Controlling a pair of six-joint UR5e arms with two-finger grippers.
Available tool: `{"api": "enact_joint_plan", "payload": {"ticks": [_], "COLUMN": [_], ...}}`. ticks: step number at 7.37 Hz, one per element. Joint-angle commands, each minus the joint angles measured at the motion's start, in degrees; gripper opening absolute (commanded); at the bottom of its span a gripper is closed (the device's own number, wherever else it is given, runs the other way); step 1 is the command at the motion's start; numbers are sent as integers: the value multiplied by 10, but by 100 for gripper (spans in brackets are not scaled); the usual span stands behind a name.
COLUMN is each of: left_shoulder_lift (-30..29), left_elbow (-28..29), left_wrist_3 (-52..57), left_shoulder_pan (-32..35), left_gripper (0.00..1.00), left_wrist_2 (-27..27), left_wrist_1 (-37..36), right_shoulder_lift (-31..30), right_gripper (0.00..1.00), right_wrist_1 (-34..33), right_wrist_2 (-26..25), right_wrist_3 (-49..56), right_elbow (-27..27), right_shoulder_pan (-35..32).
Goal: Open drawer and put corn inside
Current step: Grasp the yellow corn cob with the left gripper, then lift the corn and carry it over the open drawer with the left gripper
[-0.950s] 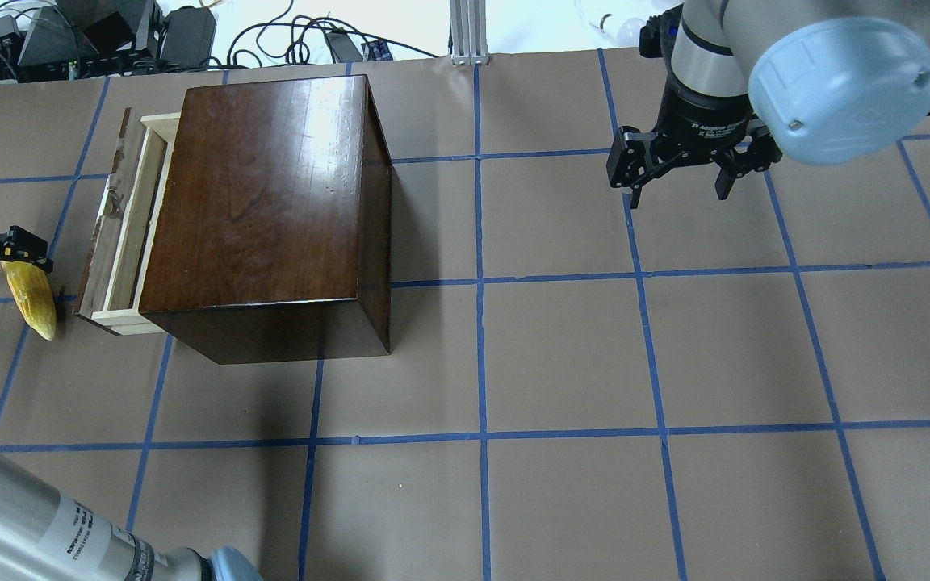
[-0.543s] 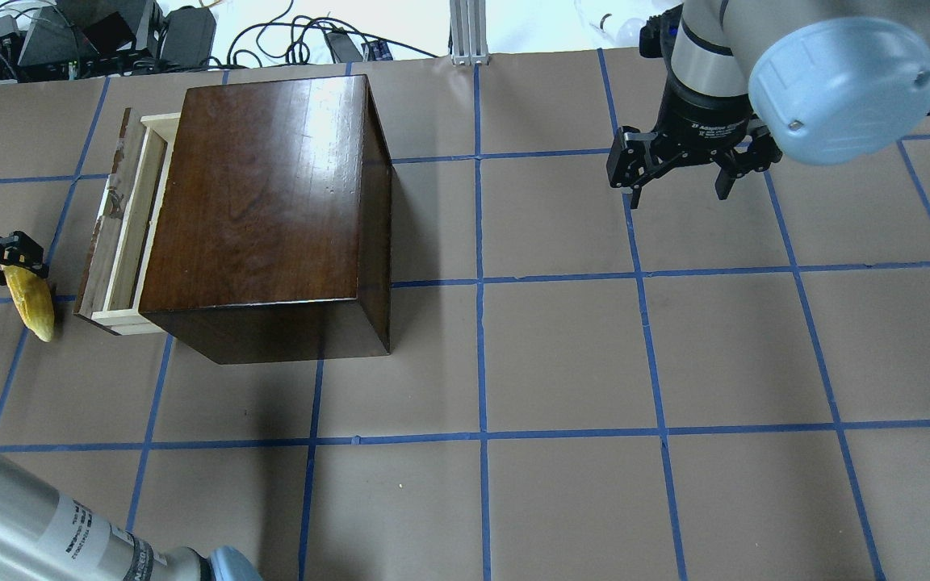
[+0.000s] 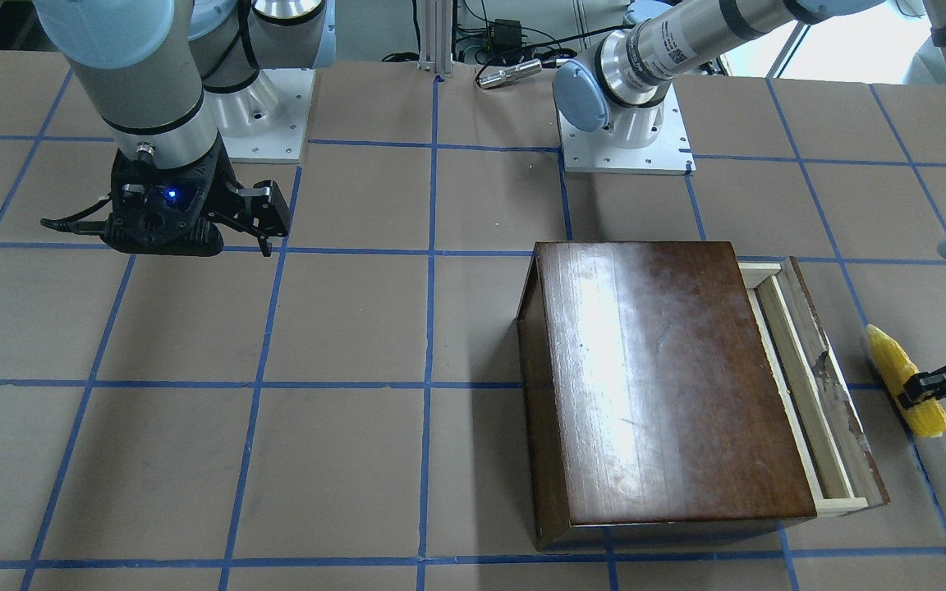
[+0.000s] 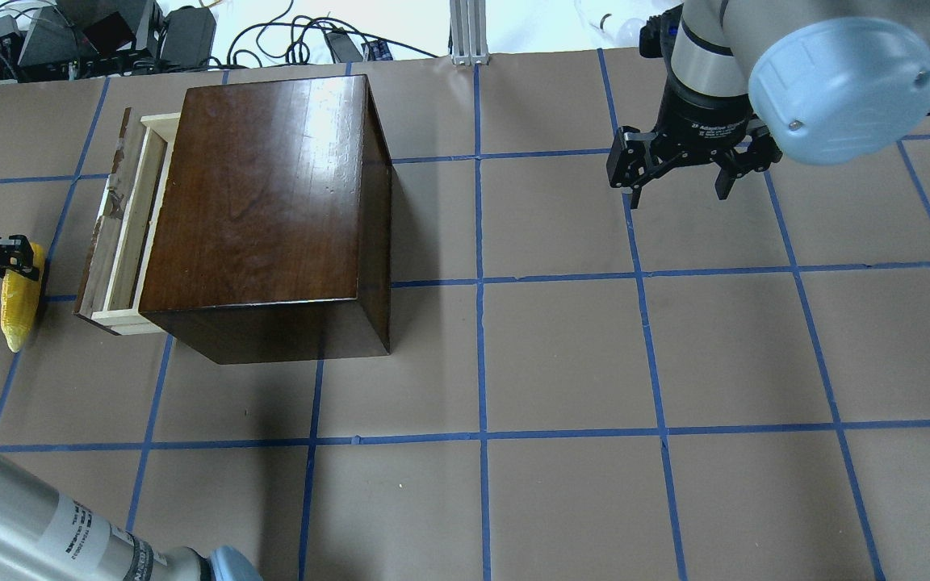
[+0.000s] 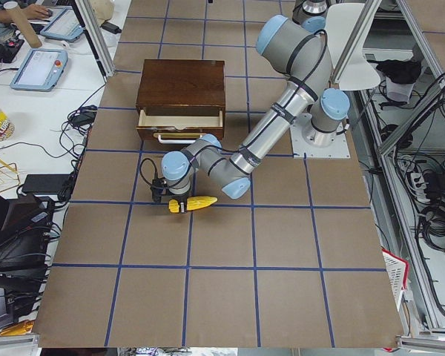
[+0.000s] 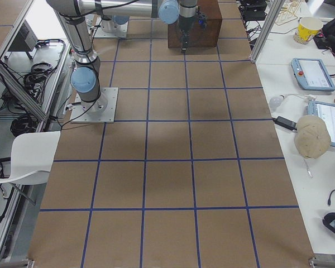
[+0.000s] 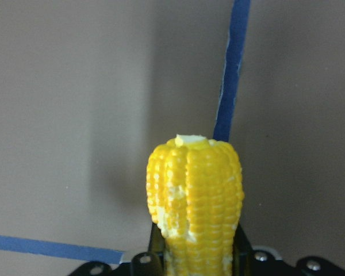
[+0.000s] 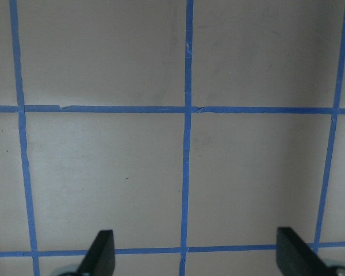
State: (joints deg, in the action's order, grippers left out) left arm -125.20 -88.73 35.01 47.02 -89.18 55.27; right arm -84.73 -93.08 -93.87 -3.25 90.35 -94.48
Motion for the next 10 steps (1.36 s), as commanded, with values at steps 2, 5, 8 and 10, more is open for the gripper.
{"api": "enact_joint_plan", "payload": {"ticks": [2,5,8,10], "left_shoulder_lift": [30,119,175,188], "left_elbow": [9,42,85,85], "left_wrist_3": [1,9,4,-31], "left_shoulder_pan": [7,52,145,194], "left_gripper": [0,0,0,0], "left_wrist_2": [-27,-22,-14,8], "left_wrist_1": [55,174,252,291], "right_shoulder_lift": [0,0,0,0], "right_gripper": [100,100,100,100], "right_wrist_1": [0,0,0,0], "right_wrist_2": [0,0,1,1], "right_wrist_3": [0,0,0,0], "right_elbow": [0,0,1,0], "right_shoulder_pan": [0,0,0,0]}}
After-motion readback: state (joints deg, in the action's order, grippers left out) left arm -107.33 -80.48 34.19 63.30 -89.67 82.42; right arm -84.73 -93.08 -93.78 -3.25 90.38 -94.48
